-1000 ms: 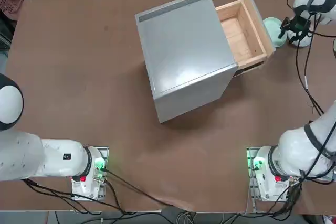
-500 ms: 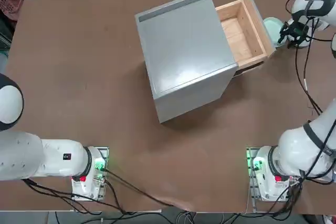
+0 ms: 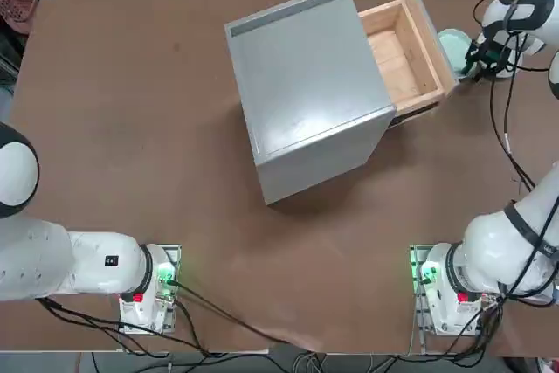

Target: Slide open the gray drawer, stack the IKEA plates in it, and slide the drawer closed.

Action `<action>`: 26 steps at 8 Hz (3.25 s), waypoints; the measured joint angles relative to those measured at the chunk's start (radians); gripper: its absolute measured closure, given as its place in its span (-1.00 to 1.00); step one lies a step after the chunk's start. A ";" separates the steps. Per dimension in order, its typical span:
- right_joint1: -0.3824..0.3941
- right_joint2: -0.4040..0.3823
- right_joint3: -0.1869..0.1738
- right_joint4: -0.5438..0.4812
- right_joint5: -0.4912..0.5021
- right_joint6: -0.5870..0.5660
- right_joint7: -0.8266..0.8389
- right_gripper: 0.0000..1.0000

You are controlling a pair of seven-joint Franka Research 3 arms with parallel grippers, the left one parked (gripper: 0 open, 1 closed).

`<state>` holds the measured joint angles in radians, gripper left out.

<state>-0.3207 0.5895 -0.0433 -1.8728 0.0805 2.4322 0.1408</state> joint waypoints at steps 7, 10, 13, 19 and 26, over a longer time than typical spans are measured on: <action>0.009 -0.168 0.011 0.118 -0.001 -0.267 -0.054 0.99; 0.023 -0.304 0.031 0.287 0.091 -0.623 -0.043 1.00; 0.042 -0.451 0.039 0.334 0.233 -0.848 0.005 1.00; 0.328 -0.655 0.050 0.156 0.212 -0.906 0.173 1.00; 0.429 -0.740 0.147 -0.142 0.025 -0.728 0.259 1.00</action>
<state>0.1086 -0.1509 0.1038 -2.0153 0.1050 1.7045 0.4002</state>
